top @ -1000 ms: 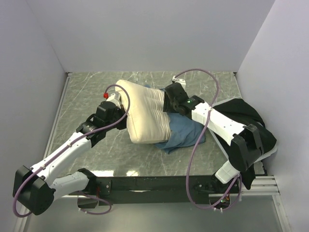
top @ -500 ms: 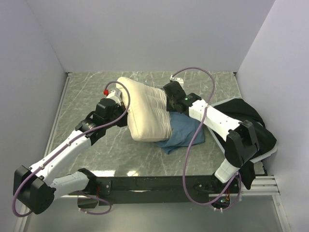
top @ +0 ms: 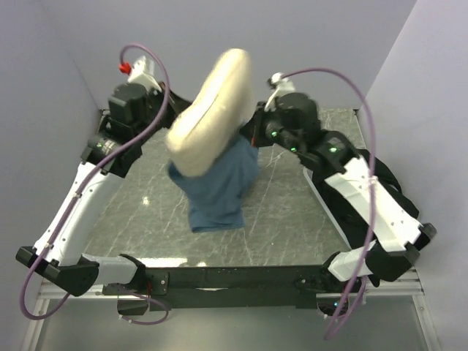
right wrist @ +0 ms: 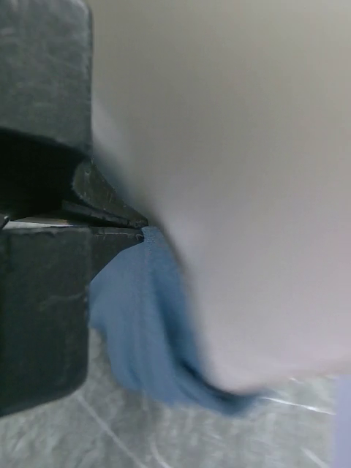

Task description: Put the pillow into the pillowcase

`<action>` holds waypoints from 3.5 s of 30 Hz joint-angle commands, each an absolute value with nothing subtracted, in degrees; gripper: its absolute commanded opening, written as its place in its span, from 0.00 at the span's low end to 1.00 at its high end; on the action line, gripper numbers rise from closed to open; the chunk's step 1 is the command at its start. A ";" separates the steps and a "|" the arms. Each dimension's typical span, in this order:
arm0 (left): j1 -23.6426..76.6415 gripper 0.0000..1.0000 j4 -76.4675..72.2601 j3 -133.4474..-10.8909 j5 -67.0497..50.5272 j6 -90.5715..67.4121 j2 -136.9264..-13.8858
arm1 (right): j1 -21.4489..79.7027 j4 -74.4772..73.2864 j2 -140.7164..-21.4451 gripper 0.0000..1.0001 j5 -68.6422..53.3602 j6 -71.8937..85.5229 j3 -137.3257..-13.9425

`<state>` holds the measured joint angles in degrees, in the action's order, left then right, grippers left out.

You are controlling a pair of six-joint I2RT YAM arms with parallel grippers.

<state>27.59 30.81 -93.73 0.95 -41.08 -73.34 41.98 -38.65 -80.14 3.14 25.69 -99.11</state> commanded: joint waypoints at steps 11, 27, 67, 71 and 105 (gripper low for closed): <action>24.26 0.01 36.29 -121.71 3.87 -39.29 -82.95 | 43.96 -41.13 -77.79 0.00 -0.97 26.19 -113.55; 10.82 0.01 31.12 -123.14 -2.11 -42.80 -83.59 | 55.98 -39.02 -80.42 0.00 -0.09 28.22 -115.93; 7.60 0.01 30.16 -128.09 -12.36 -41.90 -86.41 | 47.04 -39.72 -77.16 0.00 -1.25 28.22 -116.89; -7.27 0.01 20.84 -121.38 -21.25 -51.40 -83.32 | 56.77 -38.24 -77.96 0.00 3.42 27.08 -114.26; 11.32 0.01 17.13 -129.73 -22.70 -46.42 -89.21 | 30.35 -45.79 -74.88 0.00 0.98 24.78 -124.89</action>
